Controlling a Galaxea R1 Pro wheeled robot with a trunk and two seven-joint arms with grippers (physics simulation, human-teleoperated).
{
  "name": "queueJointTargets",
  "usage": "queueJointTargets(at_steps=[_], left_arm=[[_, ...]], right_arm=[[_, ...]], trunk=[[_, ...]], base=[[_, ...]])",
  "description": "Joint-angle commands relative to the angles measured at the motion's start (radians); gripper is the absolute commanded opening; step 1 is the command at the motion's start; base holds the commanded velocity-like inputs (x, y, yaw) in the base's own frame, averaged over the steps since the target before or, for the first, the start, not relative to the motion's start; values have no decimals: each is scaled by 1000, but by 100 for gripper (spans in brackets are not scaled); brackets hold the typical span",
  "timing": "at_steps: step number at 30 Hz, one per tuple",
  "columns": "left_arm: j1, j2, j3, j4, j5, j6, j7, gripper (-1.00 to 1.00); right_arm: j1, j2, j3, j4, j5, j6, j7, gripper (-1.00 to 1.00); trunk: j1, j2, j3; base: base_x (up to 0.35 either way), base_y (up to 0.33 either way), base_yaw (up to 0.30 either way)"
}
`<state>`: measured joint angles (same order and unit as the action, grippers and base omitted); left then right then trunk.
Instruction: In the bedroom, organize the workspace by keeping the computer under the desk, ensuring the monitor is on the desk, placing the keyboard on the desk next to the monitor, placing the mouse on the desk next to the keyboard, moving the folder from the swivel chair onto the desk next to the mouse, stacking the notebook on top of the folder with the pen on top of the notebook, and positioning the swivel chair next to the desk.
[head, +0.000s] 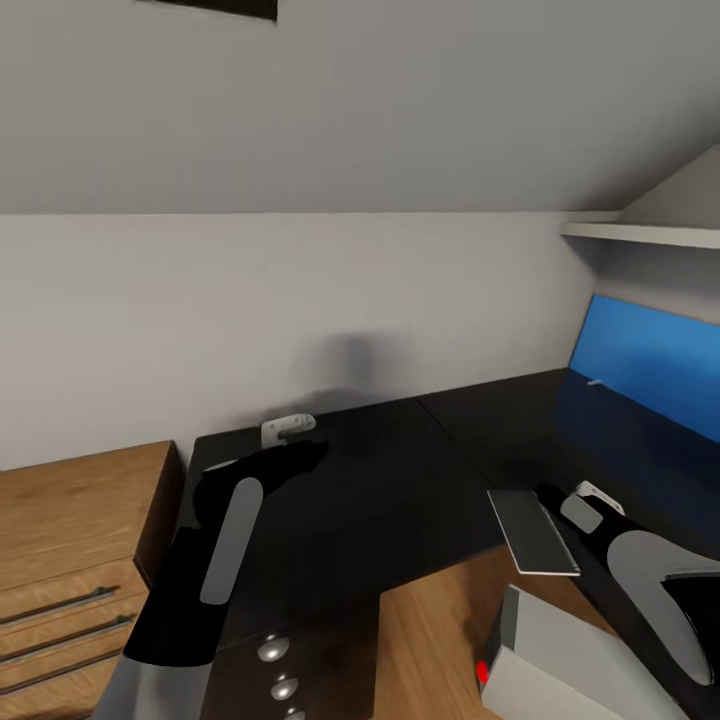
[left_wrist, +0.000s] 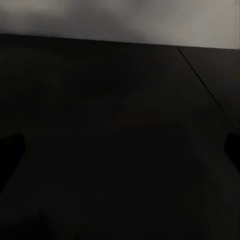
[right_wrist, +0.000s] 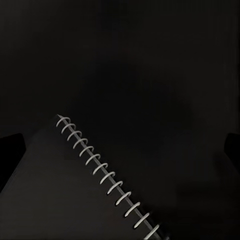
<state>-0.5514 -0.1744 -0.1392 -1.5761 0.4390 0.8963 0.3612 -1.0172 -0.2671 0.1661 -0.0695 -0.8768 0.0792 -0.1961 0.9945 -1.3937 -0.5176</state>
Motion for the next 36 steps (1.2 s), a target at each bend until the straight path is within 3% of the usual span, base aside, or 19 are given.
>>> queueJointTargets(at_steps=[1, 6, 17, 24, 26, 28, 36], left_arm=[[-1, 0, 0, -1, 10, 3, 10, 100], [-1, 0, 0, -1, 10, 3, 10, 100], [-1, 0, 0, 1, 10, 3, 10, 100], [-1, 0, 0, 3, 10, 3, 10, 100], [-1, 0, 0, 3, 10, 3, 10, 100], [-1, 0, -1, 4, 10, 3, 10, 100], [-1, 0, -2, 4, 10, 3, 10, 100]], right_arm=[[0, 0, 8, -3, -5, 7, -6, 100], [0, 0, 9, -4, -5, 6, -6, 100], [0, 8, 13, -10, 3, -4, -6, 100], [-1, 52, 27, -13, 101, -51, -14, 100], [-1, 74, 30, -12, 163, -67, -19, 100], [0, 105, 30, -8, 257, -88, -34, 100], [0, 122, 29, -4, 317, -100, -48, 100]], trunk=[[-4, 7, 2], [-23, 42, 18], [-23, 42, 18], [-23, 42, 18], [-23, 42, 18], [-23, 42, 18], [-23, 42, 18]], base=[[0, 0, 0], [0, 0, 0], [0, 0, 0], [11, 0, 0], [137, 0, 0], [227, 0, 0], [133, 0, 0]])
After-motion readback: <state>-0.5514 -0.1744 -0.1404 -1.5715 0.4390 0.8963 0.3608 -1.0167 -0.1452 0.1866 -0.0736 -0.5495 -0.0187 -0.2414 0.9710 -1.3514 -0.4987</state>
